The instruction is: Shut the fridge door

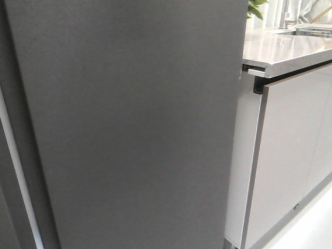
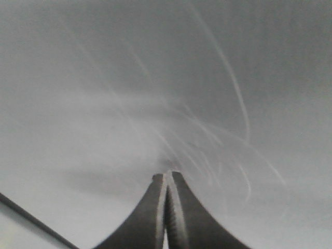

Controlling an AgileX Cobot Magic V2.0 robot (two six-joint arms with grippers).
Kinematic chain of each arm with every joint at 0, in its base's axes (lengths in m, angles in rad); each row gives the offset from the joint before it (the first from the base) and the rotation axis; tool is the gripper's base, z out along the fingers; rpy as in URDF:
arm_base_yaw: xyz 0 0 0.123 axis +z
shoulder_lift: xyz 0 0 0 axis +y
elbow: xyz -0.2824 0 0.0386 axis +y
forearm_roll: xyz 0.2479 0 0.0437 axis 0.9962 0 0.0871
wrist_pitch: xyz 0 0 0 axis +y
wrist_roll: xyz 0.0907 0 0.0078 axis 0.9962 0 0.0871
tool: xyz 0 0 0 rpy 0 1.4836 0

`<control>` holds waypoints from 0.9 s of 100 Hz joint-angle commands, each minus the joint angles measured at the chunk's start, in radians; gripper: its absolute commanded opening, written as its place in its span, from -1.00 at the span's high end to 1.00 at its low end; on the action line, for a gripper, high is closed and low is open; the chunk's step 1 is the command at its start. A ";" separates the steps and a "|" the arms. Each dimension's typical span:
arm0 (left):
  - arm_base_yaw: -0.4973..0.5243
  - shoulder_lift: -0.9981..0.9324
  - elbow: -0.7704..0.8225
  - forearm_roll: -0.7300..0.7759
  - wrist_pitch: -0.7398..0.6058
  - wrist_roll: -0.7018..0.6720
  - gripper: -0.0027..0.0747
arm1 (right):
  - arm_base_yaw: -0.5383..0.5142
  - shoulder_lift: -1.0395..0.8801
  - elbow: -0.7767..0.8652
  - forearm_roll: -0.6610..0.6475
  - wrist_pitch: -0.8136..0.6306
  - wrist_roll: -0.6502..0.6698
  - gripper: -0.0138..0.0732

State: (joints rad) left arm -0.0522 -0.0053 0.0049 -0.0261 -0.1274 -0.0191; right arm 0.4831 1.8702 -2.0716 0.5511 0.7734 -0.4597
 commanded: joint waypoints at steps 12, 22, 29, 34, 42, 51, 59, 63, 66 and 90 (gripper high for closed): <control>0.006 -0.010 0.035 -0.004 -0.073 -0.004 0.98 | -0.017 -0.063 -0.038 -0.065 -0.098 -0.001 0.78; 0.006 -0.010 0.035 -0.004 -0.073 -0.004 0.98 | -0.017 -0.099 -0.038 -0.173 -0.071 0.069 0.78; 0.006 -0.010 0.035 -0.004 -0.073 -0.004 0.98 | -0.017 -0.138 -0.038 -0.251 -0.037 0.110 0.78; 0.006 -0.010 0.035 -0.004 -0.073 -0.004 0.98 | -0.017 -0.170 -0.038 -0.288 -0.003 0.137 0.78; 0.006 -0.010 0.035 -0.004 -0.073 -0.004 0.98 | -0.017 -0.244 -0.016 -0.337 0.023 0.163 0.78; 0.006 -0.010 0.035 -0.004 -0.073 -0.004 0.98 | -0.017 -0.349 0.046 -0.383 0.033 0.191 0.78; 0.006 -0.010 0.035 -0.004 -0.073 -0.004 0.98 | -0.017 -0.449 0.119 -0.428 0.053 0.209 0.78; 0.006 -0.010 0.035 -0.004 -0.073 -0.004 0.98 | -0.017 -0.507 0.170 -0.443 0.058 0.219 0.78; 0.006 -0.010 0.035 -0.004 -0.073 -0.004 0.98 | -0.017 -0.549 0.209 -0.456 0.058 0.227 0.78; 0.006 -0.010 0.035 -0.004 -0.073 -0.004 0.98 | -0.017 -0.911 0.574 -0.465 -0.011 0.322 0.78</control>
State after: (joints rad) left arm -0.0522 -0.0053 0.0049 -0.0261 -0.1274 -0.0191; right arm 0.4698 1.0903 -1.5963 0.0965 0.8593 -0.1789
